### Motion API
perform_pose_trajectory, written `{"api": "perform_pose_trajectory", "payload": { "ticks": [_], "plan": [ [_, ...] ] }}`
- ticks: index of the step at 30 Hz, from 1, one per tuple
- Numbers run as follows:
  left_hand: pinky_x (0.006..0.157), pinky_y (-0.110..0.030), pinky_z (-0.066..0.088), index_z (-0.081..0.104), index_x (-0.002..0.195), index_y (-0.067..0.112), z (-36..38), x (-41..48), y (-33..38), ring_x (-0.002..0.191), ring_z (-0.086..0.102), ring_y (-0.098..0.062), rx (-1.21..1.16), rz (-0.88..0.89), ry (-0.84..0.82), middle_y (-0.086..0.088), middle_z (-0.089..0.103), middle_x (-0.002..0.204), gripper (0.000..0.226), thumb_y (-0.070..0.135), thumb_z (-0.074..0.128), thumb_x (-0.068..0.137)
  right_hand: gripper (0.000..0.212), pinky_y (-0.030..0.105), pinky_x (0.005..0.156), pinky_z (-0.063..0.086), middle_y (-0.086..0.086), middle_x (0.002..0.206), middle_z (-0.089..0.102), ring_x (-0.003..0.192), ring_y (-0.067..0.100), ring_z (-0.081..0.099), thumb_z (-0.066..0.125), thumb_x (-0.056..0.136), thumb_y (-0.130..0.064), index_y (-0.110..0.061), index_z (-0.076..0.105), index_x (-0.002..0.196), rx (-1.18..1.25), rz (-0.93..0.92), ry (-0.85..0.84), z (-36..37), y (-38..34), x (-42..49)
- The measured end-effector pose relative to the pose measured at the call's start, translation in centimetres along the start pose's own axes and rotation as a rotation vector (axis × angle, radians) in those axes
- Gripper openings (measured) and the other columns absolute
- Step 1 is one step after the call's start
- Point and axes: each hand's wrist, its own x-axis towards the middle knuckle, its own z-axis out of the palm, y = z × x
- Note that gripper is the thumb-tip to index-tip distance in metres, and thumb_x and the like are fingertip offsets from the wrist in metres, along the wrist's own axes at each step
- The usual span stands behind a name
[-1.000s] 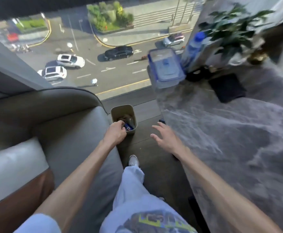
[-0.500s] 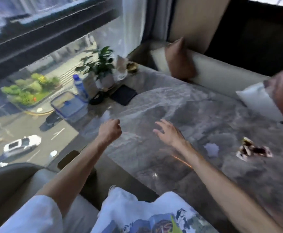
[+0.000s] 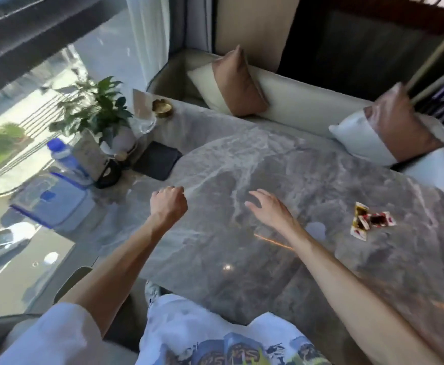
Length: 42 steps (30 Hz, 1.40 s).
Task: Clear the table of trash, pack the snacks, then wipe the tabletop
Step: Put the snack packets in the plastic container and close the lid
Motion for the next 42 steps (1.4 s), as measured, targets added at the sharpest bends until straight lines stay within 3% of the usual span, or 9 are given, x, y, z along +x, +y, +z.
{"api": "perform_pose_trajectory", "payload": {
  "ticks": [9,12,15,21,24,27,31,38,42],
  "plan": [
    [0.088,-0.045,0.050,0.062,0.107,0.017,-3.7,2.3,-23.2,0.106,0.062,-0.037,-0.255,-0.393,0.184,-0.016,0.067,0.111,0.028,0.030,0.041,0.093,0.064,0.038,0.110,0.037,0.005,0.149,0.048,0.137,0.024,0.044,0.049,0.092,-0.060,-0.025,0.043,0.146,0.081,-0.172,-0.189,8.4,-24.4,10.8],
    [0.112,-0.059,0.023,0.044,0.141,0.024,-3.4,1.6,-30.7,0.142,0.032,-0.033,-0.130,-0.571,0.105,-0.009,0.043,0.150,0.046,0.032,0.042,0.096,0.070,0.032,0.105,0.038,-0.001,0.146,0.052,0.135,0.020,0.047,0.046,0.088,-0.068,-0.031,0.041,0.147,0.073,-0.234,-0.260,12.4,-32.9,13.2],
    [0.108,-0.074,0.006,0.020,0.153,0.031,-2.1,0.9,-36.1,0.149,0.012,-0.036,-0.209,-0.806,-0.031,-0.003,0.020,0.161,0.059,0.046,0.033,0.098,0.069,0.028,0.107,0.035,0.003,0.149,0.049,0.137,0.021,0.045,0.049,0.090,-0.064,-0.026,0.041,0.148,0.071,-0.275,-0.394,16.4,-39.5,14.9],
    [0.108,-0.052,0.037,0.036,0.143,0.013,0.3,0.4,-40.9,0.131,0.047,-0.034,-0.572,-0.826,-0.020,-0.012,0.049,0.144,0.060,0.051,0.039,0.097,0.053,0.007,0.086,0.040,-0.001,0.139,0.053,0.122,0.010,0.050,0.059,0.096,-0.037,-0.020,0.044,0.144,0.385,-0.206,-0.634,19.9,-46.6,16.9],
    [0.094,-0.031,0.049,0.039,0.143,0.015,0.1,-0.1,-40.0,0.113,0.061,-0.020,-1.170,-0.795,0.107,-0.007,0.058,0.137,0.047,0.032,0.047,0.100,0.052,-0.007,0.069,0.040,0.002,0.140,0.054,0.120,0.009,0.052,0.058,0.097,-0.026,-0.016,0.042,0.145,0.529,-0.140,-0.701,20.0,-46.7,16.9],
    [0.093,-0.041,0.055,0.042,0.141,0.010,0.8,-1.2,-39.4,0.108,0.066,-0.024,-1.374,-0.894,0.154,-0.014,0.062,0.129,0.046,0.024,0.052,0.099,0.062,-0.002,0.083,0.040,0.005,0.146,0.050,0.123,0.012,0.051,0.061,0.095,-0.033,-0.014,0.037,0.148,0.494,-0.082,-0.696,19.7,-45.0,15.7],
    [0.078,-0.035,0.058,0.042,0.140,0.009,2.4,-4.0,-37.7,0.094,0.067,-0.014,-1.424,-0.964,0.050,-0.009,0.063,0.120,0.052,0.025,0.060,0.094,0.083,0.032,0.115,0.033,0.005,0.155,0.038,0.141,0.019,0.039,0.058,0.090,-0.053,-0.018,0.020,0.156,0.438,0.051,-0.722,19.9,-39.4,13.1],
    [0.081,-0.052,0.057,0.049,0.129,0.001,4.6,-5.9,-27.6,0.093,0.065,-0.029,-1.369,-0.794,-0.335,-0.021,0.061,0.114,0.040,0.014,0.062,0.093,0.044,0.008,0.067,0.051,-0.002,0.108,0.070,0.079,-0.003,0.066,0.057,0.096,-0.034,-0.008,0.054,0.132,0.698,0.282,-0.603,19.5,-24.6,5.1],
    [0.059,-0.027,0.056,0.052,0.124,-0.009,6.2,-5.4,-17.4,0.064,0.067,-0.011,-1.300,-0.651,-0.472,-0.014,0.064,0.092,0.033,0.008,0.057,0.095,0.040,0.025,0.093,0.050,0.009,0.132,0.061,0.102,0.014,0.063,0.053,0.099,-0.030,-0.011,0.053,0.134,0.912,0.483,-0.385,17.8,-14.8,-0.2]
  ]
}}
